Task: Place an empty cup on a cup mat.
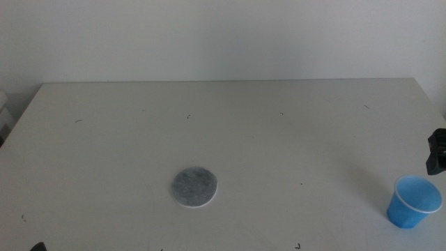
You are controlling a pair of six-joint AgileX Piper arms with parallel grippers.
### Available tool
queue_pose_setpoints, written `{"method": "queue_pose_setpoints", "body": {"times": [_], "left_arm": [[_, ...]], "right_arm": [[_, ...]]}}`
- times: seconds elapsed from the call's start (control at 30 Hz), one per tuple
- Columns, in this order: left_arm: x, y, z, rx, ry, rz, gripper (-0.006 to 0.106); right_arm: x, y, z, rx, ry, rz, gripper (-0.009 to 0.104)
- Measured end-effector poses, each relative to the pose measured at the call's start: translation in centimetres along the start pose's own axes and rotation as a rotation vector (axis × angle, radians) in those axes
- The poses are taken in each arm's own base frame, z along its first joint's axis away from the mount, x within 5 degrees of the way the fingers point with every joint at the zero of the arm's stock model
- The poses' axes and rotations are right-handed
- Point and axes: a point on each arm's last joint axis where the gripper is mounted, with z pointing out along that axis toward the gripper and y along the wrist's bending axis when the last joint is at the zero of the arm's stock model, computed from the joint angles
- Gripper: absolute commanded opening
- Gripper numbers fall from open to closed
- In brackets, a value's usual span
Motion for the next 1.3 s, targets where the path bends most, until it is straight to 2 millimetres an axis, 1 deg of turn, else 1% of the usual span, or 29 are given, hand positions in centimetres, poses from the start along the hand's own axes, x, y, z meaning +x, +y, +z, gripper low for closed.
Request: {"method": "queue_pose_setpoints", "body": {"times": [0.3, 0.43, 0.6, 0.7, 0.8, 0.9, 1.27, 1.3], "left_arm": [[0.0, 0.0, 0.0, 0.0, 0.0, 0.0, 0.105], [0.0, 0.0, 0.0, 0.0, 0.0, 0.0, 0.105], [0.0, 0.0, 0.0, 0.0, 0.0, 0.0, 0.105], [0.0, 0.0, 0.0, 0.0, 0.0, 0.0, 0.105], [0.0, 0.0, 0.0, 0.0, 0.0, 0.0, 0.105], [0.0, 0.0, 0.0, 0.0, 0.0, 0.0, 0.105], [0.0, 0.0, 0.0, 0.0, 0.0, 0.0, 0.105], [0.0, 0.0, 0.0, 0.0, 0.0, 0.0, 0.105]], "right_arm": [[-0.4, 0.3, 4.9, 0.006, 0.067, -0.007, 0.092], [-0.7, 0.4, 6.6, 0.009, 0.095, -0.01, 0.091], [-0.9, 0.5, 8.6, 0.014, 0.138, -0.012, 0.086], [-0.9, 0.5, 9.3, 0.017, 0.157, -0.013, 0.081], [-1.0, 0.6, 9.9, 0.017, 0.163, -0.014, 0.073], [-1.0, 0.6, 10.2, 0.017, 0.166, -0.014, 0.06], [-1.0, 0.6, 10.4, 0.018, 0.17, -0.014, 0.0], [-1.0, 0.6, 10.4, 0.018, 0.17, -0.014, -0.001]]}}
